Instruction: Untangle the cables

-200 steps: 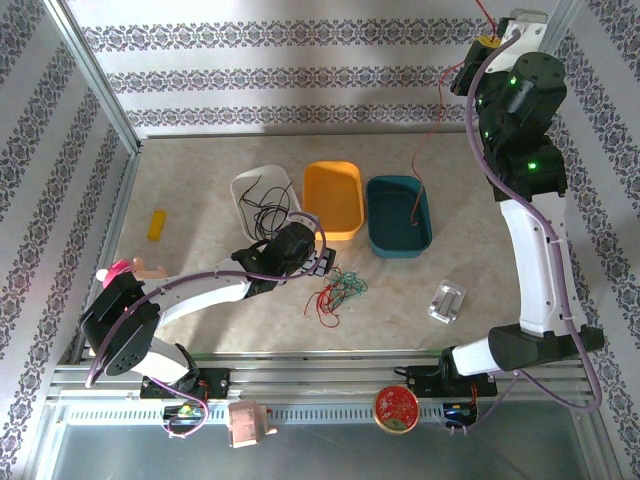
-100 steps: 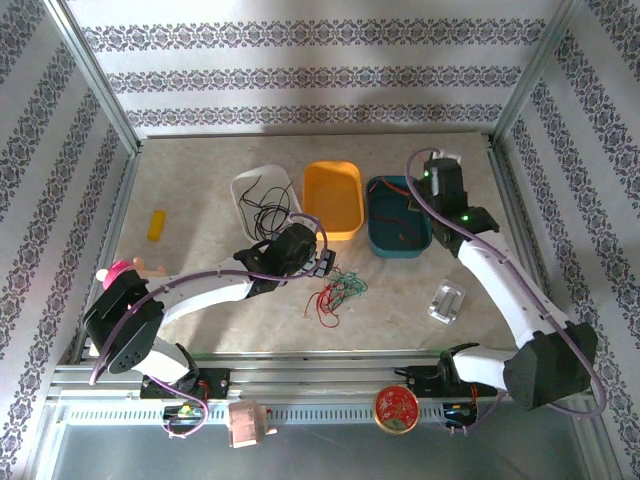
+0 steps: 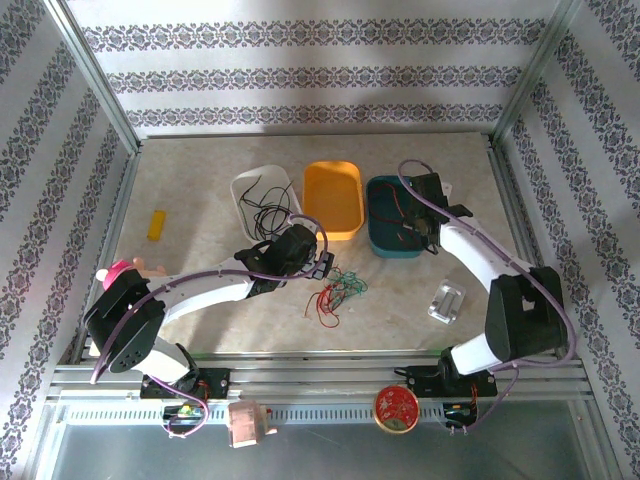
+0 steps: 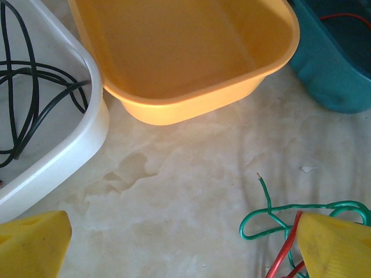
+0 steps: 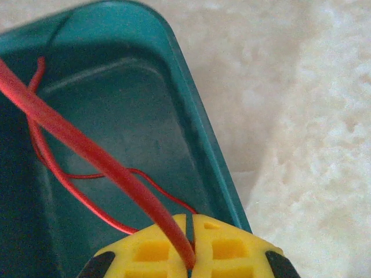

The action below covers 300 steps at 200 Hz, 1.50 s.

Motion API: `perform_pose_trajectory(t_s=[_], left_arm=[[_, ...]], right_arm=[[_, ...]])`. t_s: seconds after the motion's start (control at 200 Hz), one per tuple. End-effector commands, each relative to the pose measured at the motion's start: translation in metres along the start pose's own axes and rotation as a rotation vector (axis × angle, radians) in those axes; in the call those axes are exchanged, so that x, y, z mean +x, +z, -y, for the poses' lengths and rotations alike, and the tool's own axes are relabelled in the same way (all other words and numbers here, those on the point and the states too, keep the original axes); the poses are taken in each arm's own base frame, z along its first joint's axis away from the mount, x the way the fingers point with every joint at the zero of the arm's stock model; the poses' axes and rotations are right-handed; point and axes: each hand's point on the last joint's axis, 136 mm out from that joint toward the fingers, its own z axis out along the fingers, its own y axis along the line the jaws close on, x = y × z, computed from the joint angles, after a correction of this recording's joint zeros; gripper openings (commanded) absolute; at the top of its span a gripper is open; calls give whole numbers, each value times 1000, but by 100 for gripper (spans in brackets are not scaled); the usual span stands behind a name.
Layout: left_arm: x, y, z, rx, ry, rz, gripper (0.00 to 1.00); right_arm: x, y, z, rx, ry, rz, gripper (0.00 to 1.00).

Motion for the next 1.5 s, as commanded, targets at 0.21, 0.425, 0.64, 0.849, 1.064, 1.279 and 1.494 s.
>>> perform_pose_trajectory(t_s=[0.21,0.425,0.64,0.849,1.064,1.279,1.494], left_arm=[[-10,-5,-5,-28,6,6,99],[-8,-6,-7,-41,15,-4,99],[-5,-6,-8,-41,16,-13,100],[4,-2,7,44,31,-49,95],[20,6,36,198,59,-125,87],[33,30,38,174,94,-192,81],[37,48,42,162,125,-229,42]], right_arm=[[25,20,-27,-11,-60,-133,0],[17,2,-32,-45,-53,-89,46],[-21,-48,-16,-39,-58,84,56],[-19,-90,-19,-132,-92,136,57],[15,-100,-23,-217,-111,70,57],[45,-107,-48,-368,-174,-16,56],[122,-115,-97,-630,-344,-251,57]])
